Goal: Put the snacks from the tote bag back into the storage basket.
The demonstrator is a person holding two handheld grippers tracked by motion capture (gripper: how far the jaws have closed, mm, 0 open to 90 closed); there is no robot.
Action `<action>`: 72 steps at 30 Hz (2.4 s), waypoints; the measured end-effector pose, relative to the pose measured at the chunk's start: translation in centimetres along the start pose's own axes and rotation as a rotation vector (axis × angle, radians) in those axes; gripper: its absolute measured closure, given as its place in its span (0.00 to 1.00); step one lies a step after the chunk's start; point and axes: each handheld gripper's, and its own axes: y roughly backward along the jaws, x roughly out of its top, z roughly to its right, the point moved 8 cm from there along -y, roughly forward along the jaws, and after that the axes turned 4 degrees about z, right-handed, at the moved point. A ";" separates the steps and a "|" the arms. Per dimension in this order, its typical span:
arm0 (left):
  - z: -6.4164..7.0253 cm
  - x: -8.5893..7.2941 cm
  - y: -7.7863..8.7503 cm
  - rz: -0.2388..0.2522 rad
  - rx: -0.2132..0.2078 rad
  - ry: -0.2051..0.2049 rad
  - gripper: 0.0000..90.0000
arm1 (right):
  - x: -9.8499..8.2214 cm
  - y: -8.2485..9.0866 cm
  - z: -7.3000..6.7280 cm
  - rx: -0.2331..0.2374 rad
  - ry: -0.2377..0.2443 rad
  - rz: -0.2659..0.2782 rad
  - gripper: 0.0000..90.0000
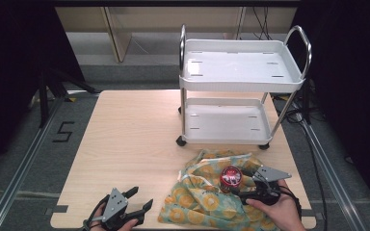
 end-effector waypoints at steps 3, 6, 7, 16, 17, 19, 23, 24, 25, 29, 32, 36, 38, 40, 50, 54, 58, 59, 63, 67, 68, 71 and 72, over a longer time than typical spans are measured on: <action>0.1 -0.1 0.0 0.000 0.006 0.025 0.36 | 0.0 -0.3 -0.1 -0.001 0.003 -0.009 0.24; 0.0 0.0 0.0 -0.003 0.001 0.001 0.36 | 0.0 -0.7 -0.2 0.001 0.002 -0.021 0.24; 0.0 0.0 0.0 -0.002 0.000 0.001 0.36 | 0.0 -0.9 -0.3 -0.002 -0.008 -0.026 0.24; 0.0 -0.1 0.0 -0.007 0.002 0.003 0.36 | 0.2 -1.9 -0.3 -0.006 0.028 -0.043 0.24; 0.0 -0.1 0.0 -0.011 0.005 0.002 0.36 | 0.2 -2.0 -0.4 -0.008 0.026 -0.040 0.24; -0.1 -0.2 0.1 -0.018 0.004 -0.007 0.36 | 0.1 -2.1 -0.5 -0.009 0.027 -0.042 0.26; -0.1 -0.2 0.1 -0.018 0.005 -0.006 0.36 | 0.1 -2.1 -0.5 -0.011 0.028 -0.039 0.28; -0.1 -0.2 0.1 -0.018 0.005 -0.006 0.36 | 0.1 -2.1 -0.5 -0.015 0.032 -0.035 0.28; -0.1 -0.2 0.0 -0.017 0.005 -0.006 0.36 | 0.1 -2.1 -0.5 -0.015 0.032 -0.035 0.28; -0.1 -0.2 0.1 -0.018 0.005 -0.005 0.36 | 0.2 -2.2 -0.5 -0.022 0.044 -0.028 0.29; 0.0 -0.1 0.0 -0.004 0.003 0.015 0.36 | 0.1 -2.1 -0.7 -0.019 0.036 -0.035 0.29; 0.2 -0.2 -0.1 -0.008 0.008 0.037 0.36 | 0.2 -2.2 -0.6 -0.023 0.060 -0.023 0.29; 0.0 -0.1 -0.1 -0.008 0.000 0.003 0.36 | 0.2 -2.1 -0.5 -0.038 0.064 -0.025 0.29; 0.0 -0.1 -0.1 -0.001 -0.003 0.009 0.36 | 0.2 -2.1 -0.5 -0.038 0.067 -0.026 0.29; 0.1 -0.1 -0.1 0.000 0.002 0.029 0.36 | 0.7 -1.7 -0.6 -0.043 0.075 -0.003 0.29; 0.1 -0.1 -0.1 0.008 0.000 0.033 0.36 | 0.8 -1.5 -0.6 -0.048 0.064 0.002 0.29; 0.0 0.0 0.0 0.000 -0.001 0.012 0.36 | 0.9 -1.3 -0.6 -0.051 0.061 0.007 0.29; 0.0 0.0 -0.1 0.007 -0.005 0.005 0.36 | 1.0 -1.3 -0.6 -0.054 0.065 0.012 0.29; 0.0 0.0 0.0 0.002 -0.002 0.004 0.36 | 1.1 -1.1 -0.8 -0.039 0.050 0.019 0.29; 0.0 0.0 0.0 0.003 -0.004 0.003 0.36 | 1.3 -0.7 -0.5 -0.061 0.052 0.030 0.29; 0.0 0.1 0.0 0.009 -0.005 0.005 0.36 | 1.3 -0.7 -0.5 -0.061 0.052 0.030 0.29; -0.2 0.0 0.1 -0.004 0.005 -0.003 0.36 | 1.4 -0.4 -0.2 -0.073 0.058 0.042 0.29; -0.2 0.0 0.2 -0.004 0.006 -0.002 0.36 | 1.4 -0.4 -0.2 -0.073 0.058 0.042 0.29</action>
